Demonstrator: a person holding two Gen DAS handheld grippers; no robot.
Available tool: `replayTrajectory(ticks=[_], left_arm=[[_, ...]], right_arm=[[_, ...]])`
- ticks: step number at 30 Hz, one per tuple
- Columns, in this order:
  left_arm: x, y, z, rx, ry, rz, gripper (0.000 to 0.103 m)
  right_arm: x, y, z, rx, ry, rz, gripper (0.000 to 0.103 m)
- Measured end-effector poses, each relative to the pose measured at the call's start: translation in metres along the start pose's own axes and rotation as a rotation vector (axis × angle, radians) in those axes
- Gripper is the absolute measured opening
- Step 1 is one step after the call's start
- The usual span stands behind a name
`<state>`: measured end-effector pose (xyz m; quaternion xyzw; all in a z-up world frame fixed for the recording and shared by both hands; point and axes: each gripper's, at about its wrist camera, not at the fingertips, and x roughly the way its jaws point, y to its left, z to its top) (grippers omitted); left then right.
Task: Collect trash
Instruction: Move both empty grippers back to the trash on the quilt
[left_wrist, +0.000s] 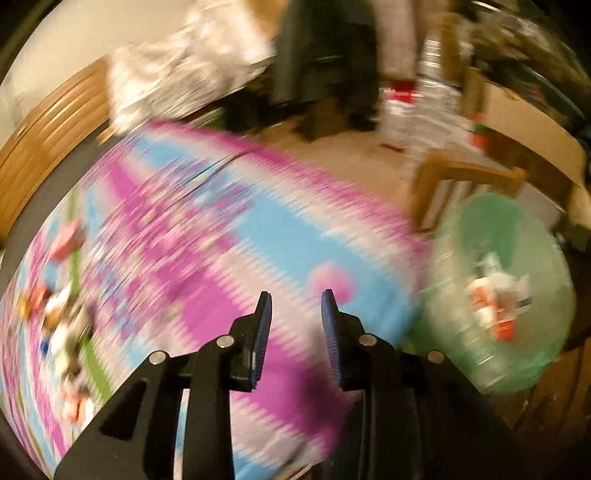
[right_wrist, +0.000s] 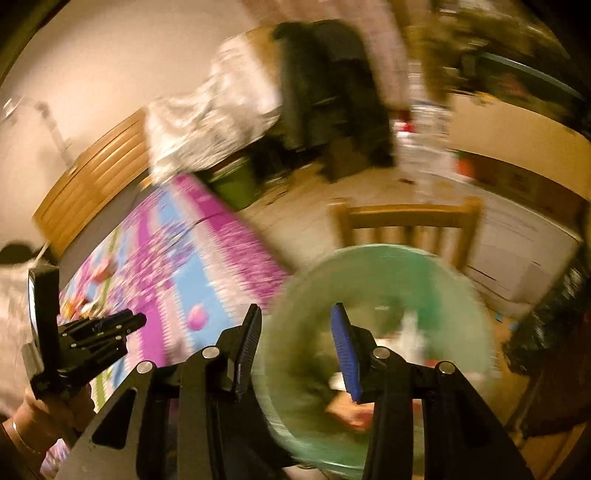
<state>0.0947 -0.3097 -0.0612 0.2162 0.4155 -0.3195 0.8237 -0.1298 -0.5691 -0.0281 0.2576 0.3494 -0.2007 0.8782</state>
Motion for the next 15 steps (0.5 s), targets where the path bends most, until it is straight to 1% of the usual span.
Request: replayTrajectory(ticks=[2,3,5,7,8,10,11,12,14,15], left_arm=[[-0.002,0.039,-0.024,-0.077,0.023,0.052,0.028],[-0.003,0.058,-0.035,-0.121,0.035,0.070,0.029],[-0.009,0.098,-0.064,-0.217,0.060,0.104,0.036],[-0.019,0.137,-0.094,-0.316,0.073,0.138,0.041],[-0.024,0.152,-0.105,-0.351,0.074,0.149,0.043],[-0.035,0.189,-0.134,-0.443,0.071,0.183,0.048],[-0.038,0.202,-0.144,-0.472,0.070,0.198,0.050],[-0.042,0.216,-0.155,-0.505,0.067,0.216,0.050],[-0.048,0.244,-0.175,-0.566,0.064,0.246,0.050],[-0.049,0.256,-0.183,-0.590,0.063,0.253,0.050]], right_arm=[[0.016,0.033,0.002,-0.061,0.029,0.052,0.042],[0.027,0.056,0.002,-0.104,0.049,0.085,0.042],[0.045,0.091,0.002,-0.171,0.077,0.129,0.042],[0.065,0.132,0.000,-0.246,0.115,0.178,0.042],[0.076,0.156,-0.001,-0.286,0.138,0.213,0.042],[0.093,0.193,-0.005,-0.343,0.169,0.258,0.042],[0.099,0.207,-0.008,-0.366,0.178,0.270,0.042],[0.108,0.232,-0.011,-0.410,0.193,0.290,0.042],[0.119,0.262,-0.017,-0.454,0.208,0.329,0.042],[0.127,0.285,-0.021,-0.484,0.222,0.369,0.042]])
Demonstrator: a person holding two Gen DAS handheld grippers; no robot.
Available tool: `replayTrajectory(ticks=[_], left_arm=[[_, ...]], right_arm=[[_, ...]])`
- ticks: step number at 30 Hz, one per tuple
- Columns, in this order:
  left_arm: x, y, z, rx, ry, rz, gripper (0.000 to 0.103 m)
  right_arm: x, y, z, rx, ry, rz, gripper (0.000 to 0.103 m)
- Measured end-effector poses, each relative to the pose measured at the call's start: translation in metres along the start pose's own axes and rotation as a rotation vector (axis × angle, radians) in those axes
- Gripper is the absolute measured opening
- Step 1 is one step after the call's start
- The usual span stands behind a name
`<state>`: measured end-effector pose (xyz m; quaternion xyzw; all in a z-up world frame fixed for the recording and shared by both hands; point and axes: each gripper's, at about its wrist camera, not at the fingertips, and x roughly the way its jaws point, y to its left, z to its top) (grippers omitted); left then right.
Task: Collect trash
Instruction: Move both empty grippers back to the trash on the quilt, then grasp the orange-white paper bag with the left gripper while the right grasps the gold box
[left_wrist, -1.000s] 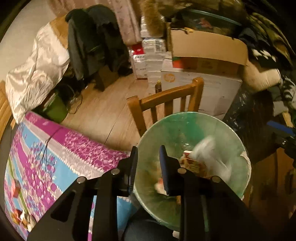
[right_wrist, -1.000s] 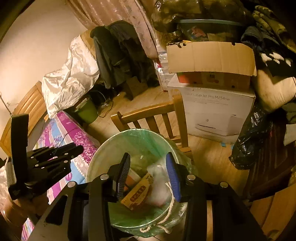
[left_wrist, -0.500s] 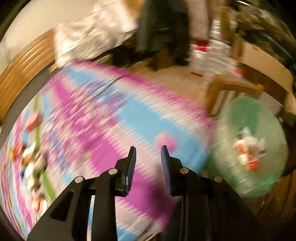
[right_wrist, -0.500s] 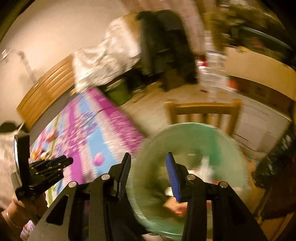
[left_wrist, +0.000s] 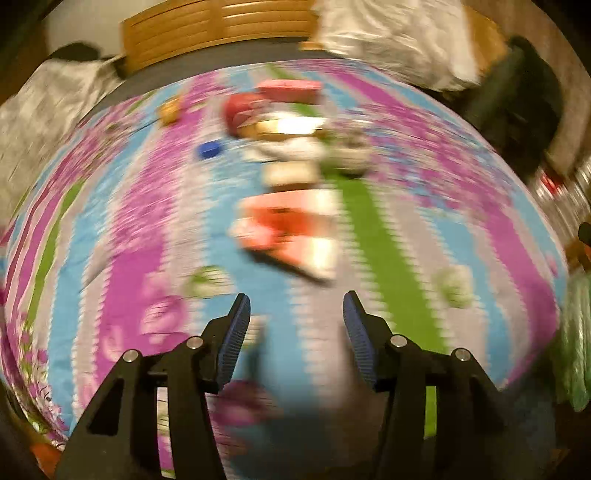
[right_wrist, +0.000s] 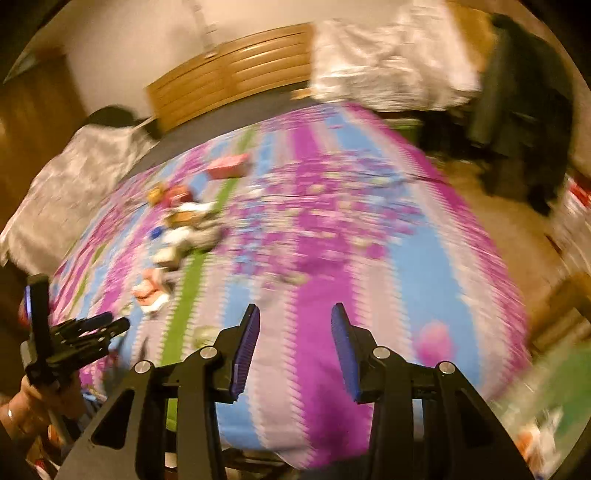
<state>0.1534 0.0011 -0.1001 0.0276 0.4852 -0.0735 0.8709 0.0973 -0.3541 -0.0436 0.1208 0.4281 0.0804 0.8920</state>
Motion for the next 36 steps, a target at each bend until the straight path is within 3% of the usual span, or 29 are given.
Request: replayTrajectory(ticks=[4,12,15,19,21,26,29,32,36], left_arm=[[0.014,0.037,0.010,-0.022,-0.012,-0.026,0.058],[0.053,0.045,0.035,0.016,0.008,-0.187,0.059],[0.064,0.035,0.041,0.065,0.002,-0.181,0.059],[0.078,0.033,0.048,0.040,0.029,-0.246,0.058],[0.084,0.029,0.050,0.049,0.031,-0.261,0.044],[0.091,0.023,0.052,0.040,0.019,-0.286,0.040],[0.093,0.023,0.053,0.016,0.016,-0.296,0.042],[0.095,0.021,0.053,0.014,0.010,-0.310,0.050],[0.095,0.019,0.052,0.031,-0.010,-0.295,0.050]], right_arm=[[0.041,0.041,0.023,-0.086,0.037,0.068,0.042],[0.123,0.130,0.099,-0.298,0.085,0.218,0.043],[0.166,0.160,0.124,-0.389,0.131,0.200,0.049],[0.215,0.186,0.138,-0.495,0.188,0.174,0.051],[0.239,0.197,0.143,-0.543,0.219,0.160,0.050],[0.286,0.208,0.145,-0.599,0.295,0.116,0.047],[0.300,0.213,0.146,-0.642,0.287,0.067,0.043],[0.310,0.212,0.147,-0.663,0.271,0.017,0.036],[0.315,0.213,0.141,-0.699,0.222,-0.016,0.041]])
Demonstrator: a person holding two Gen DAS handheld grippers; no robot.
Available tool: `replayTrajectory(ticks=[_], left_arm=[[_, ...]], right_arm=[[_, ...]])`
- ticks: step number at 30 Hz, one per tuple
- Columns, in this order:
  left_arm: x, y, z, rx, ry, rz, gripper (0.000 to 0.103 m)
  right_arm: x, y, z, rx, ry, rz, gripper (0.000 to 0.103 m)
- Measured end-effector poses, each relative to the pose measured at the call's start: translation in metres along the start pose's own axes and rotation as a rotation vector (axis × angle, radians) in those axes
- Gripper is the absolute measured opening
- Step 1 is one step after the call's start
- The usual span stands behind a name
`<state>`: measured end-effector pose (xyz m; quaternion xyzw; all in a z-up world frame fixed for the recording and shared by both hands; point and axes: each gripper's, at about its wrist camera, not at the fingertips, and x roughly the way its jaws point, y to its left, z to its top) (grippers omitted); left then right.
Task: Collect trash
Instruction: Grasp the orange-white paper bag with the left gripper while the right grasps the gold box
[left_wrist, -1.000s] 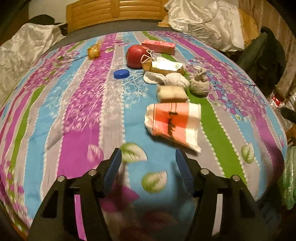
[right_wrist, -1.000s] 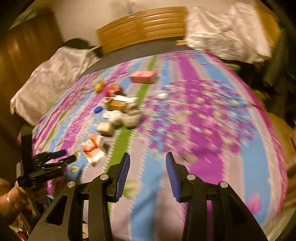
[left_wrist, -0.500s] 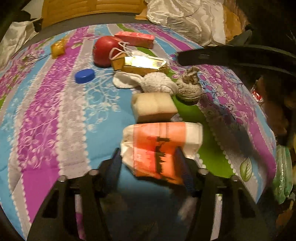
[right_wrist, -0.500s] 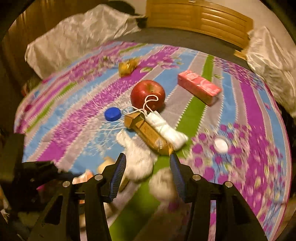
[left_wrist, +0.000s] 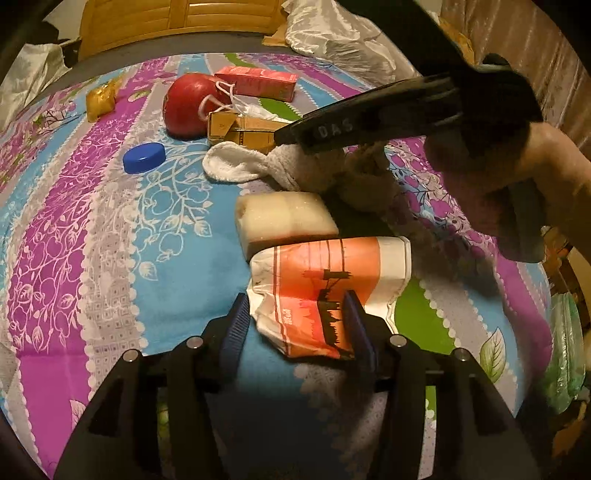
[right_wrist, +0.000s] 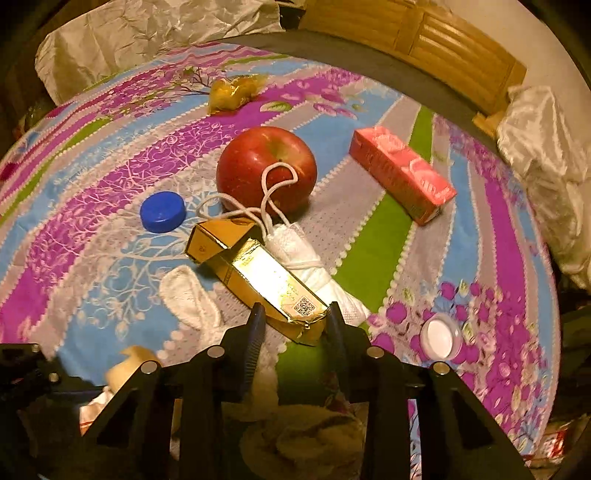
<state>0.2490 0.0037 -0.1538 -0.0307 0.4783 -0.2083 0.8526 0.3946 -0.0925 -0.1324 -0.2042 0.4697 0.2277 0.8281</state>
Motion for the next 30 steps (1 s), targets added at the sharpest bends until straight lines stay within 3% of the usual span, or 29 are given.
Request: replayTrajectory(ticks=[4,9,12,13,14,15,17,21,24,28,29,30], left_arm=[[-0.001,0.000,0.001,-0.010,0.003,0.012,0.048],[0.000,-0.001,0.001,-0.012,-0.002,0.030,0.048],[-0.001,0.001,0.000,-0.018,-0.019,0.027,0.041],[-0.003,0.003,-0.001,-0.029,-0.025,0.022,0.034],[-0.005,0.008,-0.001,-0.055,-0.031,0.006,0.028],[-0.008,0.013,-0.001,-0.076,-0.039,-0.007,0.024],[-0.018,0.017,-0.004,-0.086,-0.064,-0.017,0.016],[-0.040,0.016,-0.015,-0.051,-0.091,-0.033,0.010],[-0.055,0.020,-0.026,-0.049,-0.082,-0.048,0.009],[-0.061,0.023,-0.036,-0.083,-0.064,-0.024,0.010],[-0.058,0.025,-0.036,-0.093,-0.059,-0.020,0.010],[-0.057,0.026,-0.036,-0.101,-0.057,-0.018,0.010]], right_arm=[[0.004,0.004,0.002,-0.023,-0.010,-0.016,0.047],[0.006,0.009,0.003,-0.057,0.017,-0.024,0.045],[0.007,0.013,0.006,-0.090,0.030,-0.049,0.033],[0.003,0.013,0.006,-0.090,0.031,-0.047,0.030],[-0.001,0.011,0.007,-0.079,0.028,-0.039,0.001],[-0.012,0.003,0.008,-0.025,0.014,-0.004,0.001],[-0.031,-0.004,0.006,0.007,-0.021,0.031,0.001],[-0.079,-0.011,-0.006,0.044,-0.078,0.115,0.001],[-0.092,-0.014,-0.012,0.080,-0.083,0.207,0.001],[-0.060,-0.002,0.001,0.095,0.024,0.268,0.003],[-0.052,0.000,0.004,0.104,0.042,0.261,0.016],[-0.039,-0.002,0.008,0.131,0.066,0.234,0.039]])
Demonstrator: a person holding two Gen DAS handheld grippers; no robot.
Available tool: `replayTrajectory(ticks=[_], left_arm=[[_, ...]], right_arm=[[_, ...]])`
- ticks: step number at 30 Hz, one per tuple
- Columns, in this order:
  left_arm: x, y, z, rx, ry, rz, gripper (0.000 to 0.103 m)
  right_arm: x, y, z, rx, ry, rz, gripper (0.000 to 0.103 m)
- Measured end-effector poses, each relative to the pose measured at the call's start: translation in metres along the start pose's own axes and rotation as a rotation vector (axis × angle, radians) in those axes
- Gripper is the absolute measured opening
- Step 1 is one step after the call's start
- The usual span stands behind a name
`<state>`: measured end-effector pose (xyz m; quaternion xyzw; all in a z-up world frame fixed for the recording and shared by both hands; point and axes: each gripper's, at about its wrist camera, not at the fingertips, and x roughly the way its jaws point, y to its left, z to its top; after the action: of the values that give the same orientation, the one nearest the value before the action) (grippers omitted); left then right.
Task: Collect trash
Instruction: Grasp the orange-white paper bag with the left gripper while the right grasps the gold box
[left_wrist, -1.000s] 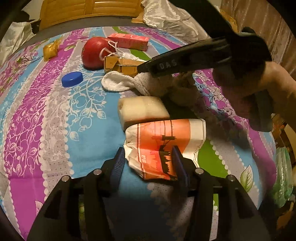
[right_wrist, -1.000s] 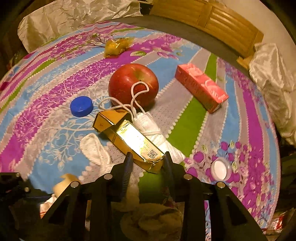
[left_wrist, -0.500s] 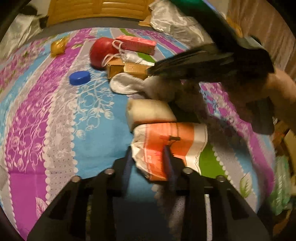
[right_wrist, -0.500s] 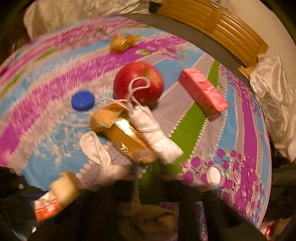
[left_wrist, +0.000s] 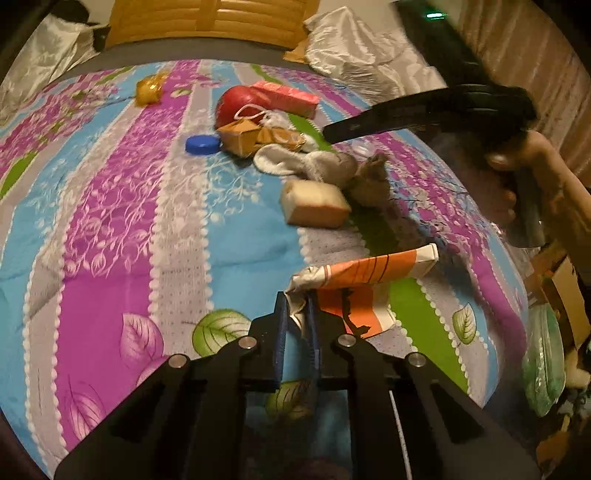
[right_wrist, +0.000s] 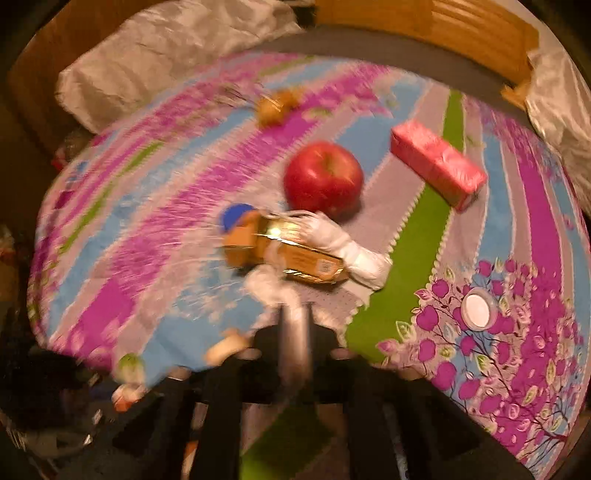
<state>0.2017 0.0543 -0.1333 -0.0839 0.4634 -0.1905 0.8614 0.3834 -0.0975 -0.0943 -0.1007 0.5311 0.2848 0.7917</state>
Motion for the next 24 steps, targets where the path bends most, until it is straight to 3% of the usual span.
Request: replayTrajectory(ticks=[2,7,8,9,11,13,14,15,17,20,22,24], left_arm=[[0.002,-0.001,0.001,0.000,-0.002,0.009,0.011],[0.011,-0.009,0.004,0.027,0.002,0.012,0.012],[0.013,-0.010,0.004,0.036,0.004,0.017,0.013],[0.015,-0.009,0.003,0.043,0.009,0.023,0.013],[0.015,-0.005,-0.001,0.026,0.016,0.014,0.014],[0.016,0.001,-0.006,-0.005,0.023,0.002,0.015],[0.015,0.002,-0.007,-0.011,0.019,-0.002,0.015],[0.015,0.002,-0.008,-0.011,0.016,-0.002,0.015],[0.015,0.000,-0.008,0.002,0.009,0.020,0.016],[0.016,-0.005,-0.009,0.029,0.000,0.048,0.018],[0.017,-0.006,-0.009,0.027,-0.002,0.049,0.021],[0.020,-0.005,-0.007,0.010,0.000,0.040,0.028]], right_arm=[[0.018,-0.011,0.006,0.081,0.038,0.023,0.050],[0.053,-0.027,0.016,0.252,0.048,0.138,0.051],[0.056,-0.024,0.018,0.252,0.032,0.141,0.046],[0.051,-0.010,0.021,0.204,-0.006,0.192,0.023],[0.031,0.026,0.025,0.077,-0.062,0.326,0.018],[-0.001,0.075,0.021,-0.099,-0.103,0.466,0.031],[-0.013,0.090,0.017,-0.154,-0.126,0.498,0.056],[-0.026,0.100,0.014,-0.197,-0.168,0.465,0.076],[-0.033,0.097,0.017,-0.198,-0.201,0.411,0.077],[-0.021,0.081,0.040,-0.198,-0.181,0.182,0.076],[-0.001,0.092,0.060,-0.332,-0.096,0.110,0.076],[0.025,0.112,0.069,-0.520,-0.002,-0.016,0.076]])
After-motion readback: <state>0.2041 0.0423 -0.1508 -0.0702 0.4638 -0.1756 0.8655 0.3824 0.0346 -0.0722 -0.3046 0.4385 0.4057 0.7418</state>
